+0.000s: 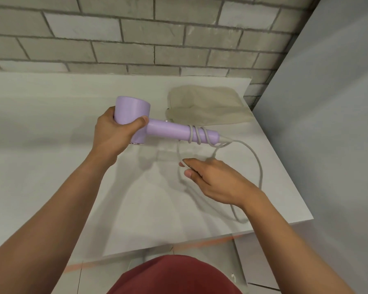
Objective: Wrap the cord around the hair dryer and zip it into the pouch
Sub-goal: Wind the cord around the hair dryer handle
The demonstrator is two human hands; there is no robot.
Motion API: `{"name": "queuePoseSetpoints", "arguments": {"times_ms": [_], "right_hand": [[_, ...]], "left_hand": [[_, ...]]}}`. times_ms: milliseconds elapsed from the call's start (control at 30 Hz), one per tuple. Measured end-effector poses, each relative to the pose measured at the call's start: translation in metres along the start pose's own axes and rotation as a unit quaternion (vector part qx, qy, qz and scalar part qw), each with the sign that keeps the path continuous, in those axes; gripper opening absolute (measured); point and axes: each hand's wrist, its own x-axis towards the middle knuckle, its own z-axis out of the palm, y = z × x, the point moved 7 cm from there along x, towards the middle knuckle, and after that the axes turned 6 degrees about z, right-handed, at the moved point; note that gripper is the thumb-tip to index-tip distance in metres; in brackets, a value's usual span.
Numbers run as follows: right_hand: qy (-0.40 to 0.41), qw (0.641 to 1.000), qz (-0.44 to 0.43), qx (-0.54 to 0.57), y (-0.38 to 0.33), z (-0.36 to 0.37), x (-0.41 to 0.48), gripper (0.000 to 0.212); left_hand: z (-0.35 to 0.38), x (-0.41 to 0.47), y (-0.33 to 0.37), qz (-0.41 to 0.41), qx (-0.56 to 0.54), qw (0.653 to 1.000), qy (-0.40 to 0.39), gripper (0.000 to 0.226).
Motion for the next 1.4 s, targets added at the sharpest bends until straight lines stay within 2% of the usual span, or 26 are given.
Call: {"name": "queuePoseSetpoints", "arguments": {"times_ms": [67, 200, 533, 667, 833, 900, 1033, 1100, 1267, 1400], "right_hand": [[-0.008, 1.000, 0.004, -0.025, -0.001, -0.004, -0.004, 0.026], [-0.008, 1.000, 0.017, -0.008, 0.004, -0.020, -0.012, 0.021], [-0.018, 0.999, 0.028, 0.029, 0.012, -0.025, -0.025, 0.022], [0.053, 0.998, 0.004, -0.012, 0.006, -0.044, -0.027, 0.026], [0.185, 0.980, -0.059, -0.051, 0.004, -0.072, -0.027, 0.031], [0.230, 0.970, -0.072, -0.025, 0.011, -0.081, -0.024, 0.027], [0.263, 0.959, -0.096, 0.042, 0.022, -0.092, -0.015, 0.019], [0.247, 0.961, -0.096, 0.076, 0.026, -0.088, -0.008, 0.021], [0.202, 0.956, -0.080, 0.198, 0.042, -0.070, 0.008, 0.025], [0.174, 0.950, -0.064, 0.251, 0.049, -0.062, 0.012, 0.027]], "left_hand": [[0.000, -0.001, -0.001, 0.008, 0.030, 0.999, -0.011, 0.053], [-0.001, -0.005, -0.001, 0.022, 0.054, 0.998, -0.022, 0.055], [-0.007, -0.011, 0.003, 0.054, 0.092, 0.994, -0.018, 0.061], [-0.005, -0.014, 0.005, 0.067, 0.101, 0.992, -0.039, 0.058], [0.005, -0.019, 0.008, 0.076, 0.110, 0.977, -0.168, 0.042], [0.006, -0.023, 0.010, 0.075, 0.081, 0.974, -0.197, 0.040], [0.006, -0.031, 0.013, 0.065, -0.001, 0.968, -0.241, 0.056], [0.008, -0.032, 0.016, 0.067, -0.035, 0.964, -0.255, 0.061], [0.014, -0.031, 0.027, 0.073, -0.099, 0.958, -0.257, 0.055], [0.019, -0.028, 0.027, 0.064, -0.133, 0.954, -0.260, 0.052]]}}
